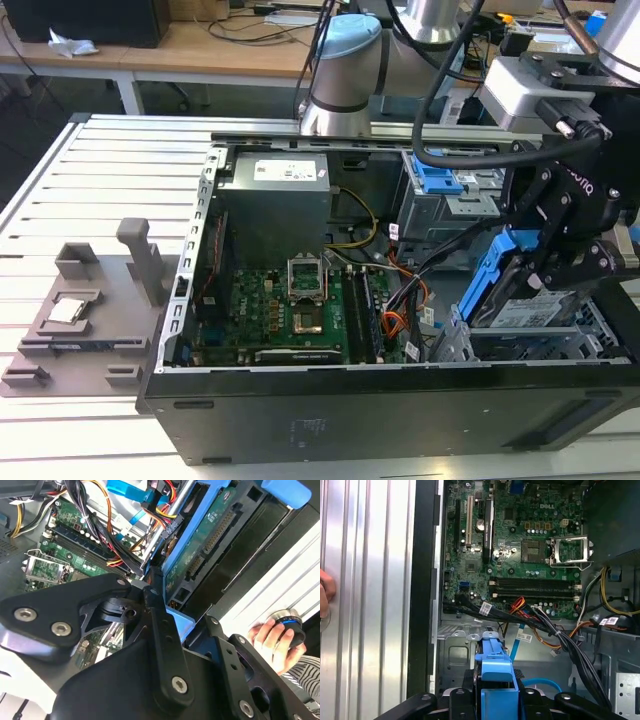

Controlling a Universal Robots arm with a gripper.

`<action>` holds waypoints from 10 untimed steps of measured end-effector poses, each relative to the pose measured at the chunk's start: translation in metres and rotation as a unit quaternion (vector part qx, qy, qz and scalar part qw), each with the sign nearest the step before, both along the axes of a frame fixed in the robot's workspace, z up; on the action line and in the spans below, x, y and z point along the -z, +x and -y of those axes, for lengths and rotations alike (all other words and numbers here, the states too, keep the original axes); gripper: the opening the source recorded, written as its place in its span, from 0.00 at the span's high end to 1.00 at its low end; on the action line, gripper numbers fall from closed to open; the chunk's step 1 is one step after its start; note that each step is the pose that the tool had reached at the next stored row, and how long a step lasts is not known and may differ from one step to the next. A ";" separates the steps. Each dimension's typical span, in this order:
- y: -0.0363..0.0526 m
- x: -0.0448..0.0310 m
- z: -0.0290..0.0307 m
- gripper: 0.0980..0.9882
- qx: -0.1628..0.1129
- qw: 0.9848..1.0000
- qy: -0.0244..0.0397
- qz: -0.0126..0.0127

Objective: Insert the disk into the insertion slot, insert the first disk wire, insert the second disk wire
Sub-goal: 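Insert the disk into the insertion slot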

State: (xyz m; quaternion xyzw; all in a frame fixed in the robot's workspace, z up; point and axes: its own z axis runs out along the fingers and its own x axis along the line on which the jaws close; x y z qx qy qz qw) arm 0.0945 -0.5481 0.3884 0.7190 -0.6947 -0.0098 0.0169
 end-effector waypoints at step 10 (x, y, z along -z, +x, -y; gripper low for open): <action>0.0000 0.0001 0.0000 0.62 0.000 1.000 0.000 0.000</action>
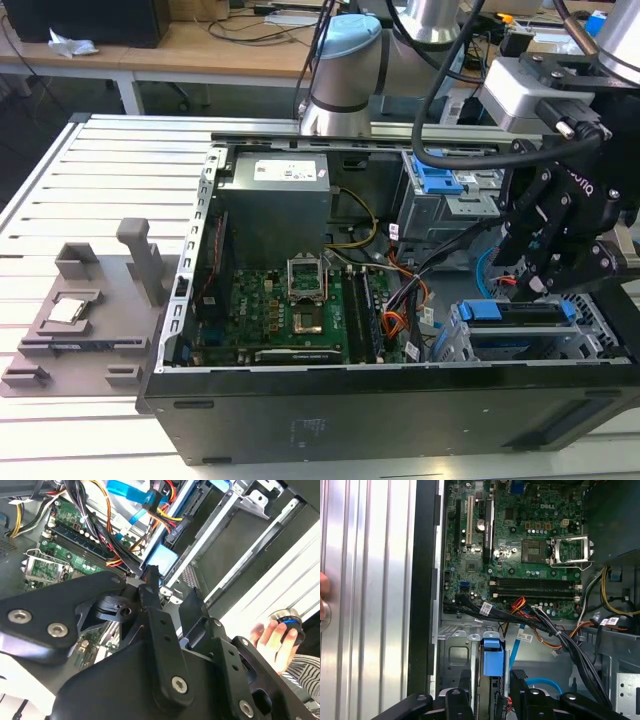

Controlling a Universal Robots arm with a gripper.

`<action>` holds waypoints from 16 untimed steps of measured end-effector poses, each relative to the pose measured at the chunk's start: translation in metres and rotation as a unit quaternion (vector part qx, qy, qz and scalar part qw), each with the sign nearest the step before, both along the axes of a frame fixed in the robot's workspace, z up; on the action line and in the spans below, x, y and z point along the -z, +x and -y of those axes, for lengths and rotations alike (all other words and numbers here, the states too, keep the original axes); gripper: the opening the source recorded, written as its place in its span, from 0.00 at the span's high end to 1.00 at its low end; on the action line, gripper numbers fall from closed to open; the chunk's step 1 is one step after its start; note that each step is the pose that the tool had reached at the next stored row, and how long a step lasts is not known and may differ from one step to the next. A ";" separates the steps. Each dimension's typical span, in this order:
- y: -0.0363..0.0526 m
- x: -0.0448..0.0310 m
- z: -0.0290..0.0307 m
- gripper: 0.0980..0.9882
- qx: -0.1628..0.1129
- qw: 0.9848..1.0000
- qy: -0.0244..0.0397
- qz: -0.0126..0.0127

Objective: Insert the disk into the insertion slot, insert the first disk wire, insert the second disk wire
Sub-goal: 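Insert the disk into the insertion slot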

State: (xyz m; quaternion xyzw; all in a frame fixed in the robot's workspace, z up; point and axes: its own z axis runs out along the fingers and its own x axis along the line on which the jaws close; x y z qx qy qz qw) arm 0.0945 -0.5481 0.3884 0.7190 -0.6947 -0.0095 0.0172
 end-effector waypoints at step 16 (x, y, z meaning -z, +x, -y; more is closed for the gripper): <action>0.0000 0.0000 0.0000 0.99 0.000 1.000 -0.001 0.000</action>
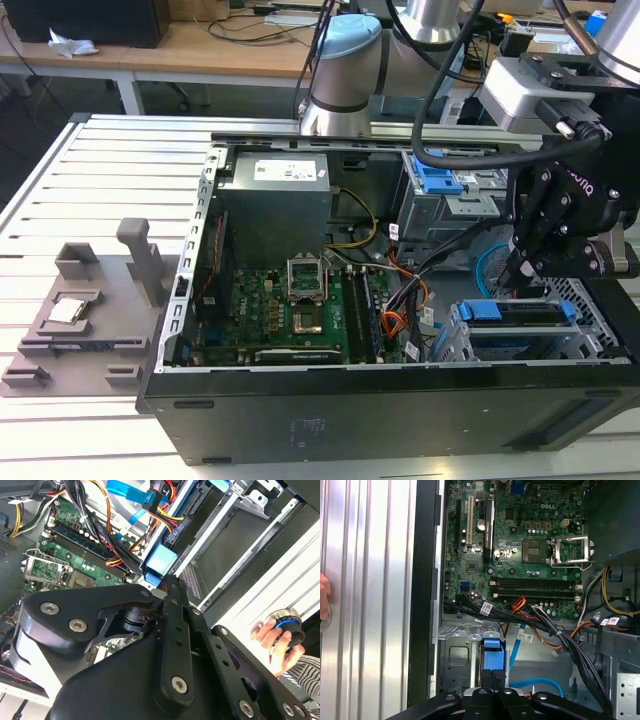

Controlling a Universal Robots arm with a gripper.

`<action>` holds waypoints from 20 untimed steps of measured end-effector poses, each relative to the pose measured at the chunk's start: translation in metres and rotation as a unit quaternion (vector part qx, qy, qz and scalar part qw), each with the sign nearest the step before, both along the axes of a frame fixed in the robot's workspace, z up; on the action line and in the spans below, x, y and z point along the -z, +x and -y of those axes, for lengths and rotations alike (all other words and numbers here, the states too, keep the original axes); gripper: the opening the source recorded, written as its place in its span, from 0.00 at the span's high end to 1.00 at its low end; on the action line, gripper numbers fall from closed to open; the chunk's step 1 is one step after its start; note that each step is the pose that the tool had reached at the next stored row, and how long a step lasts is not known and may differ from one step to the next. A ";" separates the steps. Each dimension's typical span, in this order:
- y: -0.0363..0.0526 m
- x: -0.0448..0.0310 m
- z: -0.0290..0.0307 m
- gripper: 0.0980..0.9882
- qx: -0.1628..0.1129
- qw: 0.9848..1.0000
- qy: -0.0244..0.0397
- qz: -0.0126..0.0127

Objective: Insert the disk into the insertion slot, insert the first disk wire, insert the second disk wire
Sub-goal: 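Insert the disk into the insertion slot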

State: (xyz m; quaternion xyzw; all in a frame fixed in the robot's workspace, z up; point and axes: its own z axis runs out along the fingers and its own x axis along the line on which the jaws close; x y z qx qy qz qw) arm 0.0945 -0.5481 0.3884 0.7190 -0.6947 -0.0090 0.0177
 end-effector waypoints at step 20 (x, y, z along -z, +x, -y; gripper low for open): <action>0.0374 0.0072 -0.0059 0.99 0.000 1.000 0.000 -0.004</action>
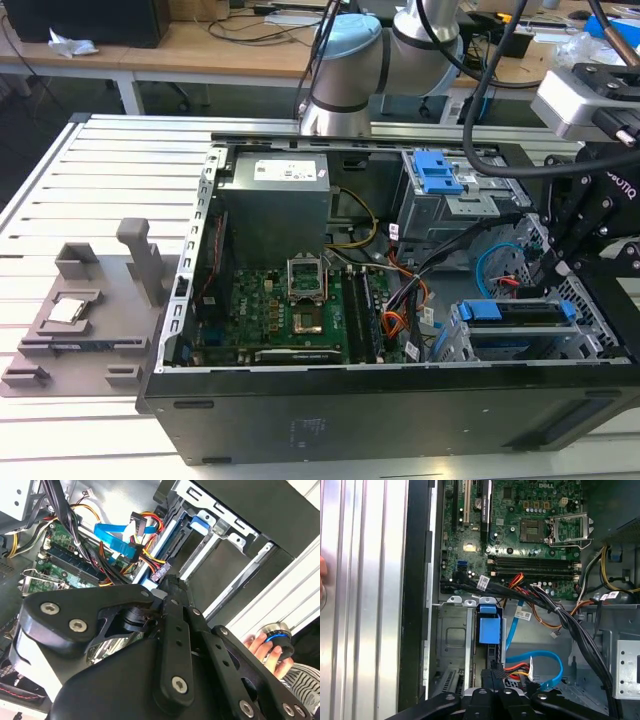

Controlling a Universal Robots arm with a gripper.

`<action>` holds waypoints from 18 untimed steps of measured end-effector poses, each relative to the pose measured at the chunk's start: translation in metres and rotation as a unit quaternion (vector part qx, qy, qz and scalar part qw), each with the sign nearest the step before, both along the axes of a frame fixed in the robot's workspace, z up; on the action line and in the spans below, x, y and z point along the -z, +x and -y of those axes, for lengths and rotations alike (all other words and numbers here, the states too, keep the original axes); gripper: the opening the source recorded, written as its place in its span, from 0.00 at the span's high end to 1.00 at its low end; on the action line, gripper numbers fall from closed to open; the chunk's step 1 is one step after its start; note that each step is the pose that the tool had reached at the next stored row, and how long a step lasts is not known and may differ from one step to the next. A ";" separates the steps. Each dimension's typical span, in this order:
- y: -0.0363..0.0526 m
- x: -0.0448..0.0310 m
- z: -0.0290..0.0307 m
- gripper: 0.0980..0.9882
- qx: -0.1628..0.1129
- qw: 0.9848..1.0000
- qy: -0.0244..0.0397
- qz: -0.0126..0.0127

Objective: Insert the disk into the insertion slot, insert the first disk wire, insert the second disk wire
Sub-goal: 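Insert the disk into the insertion slot, then insert the first disk wire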

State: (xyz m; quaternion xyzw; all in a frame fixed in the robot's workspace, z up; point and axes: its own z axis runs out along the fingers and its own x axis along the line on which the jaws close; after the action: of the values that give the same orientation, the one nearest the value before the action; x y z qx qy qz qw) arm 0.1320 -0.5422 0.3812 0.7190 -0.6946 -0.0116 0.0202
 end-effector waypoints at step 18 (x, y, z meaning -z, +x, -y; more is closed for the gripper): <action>0.0005 0.0011 0.0001 0.77 0.000 1.000 0.000 0.000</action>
State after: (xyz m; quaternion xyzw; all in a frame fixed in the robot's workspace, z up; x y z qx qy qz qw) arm 0.1324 -0.5423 0.3801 0.7190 -0.6946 -0.0116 0.0202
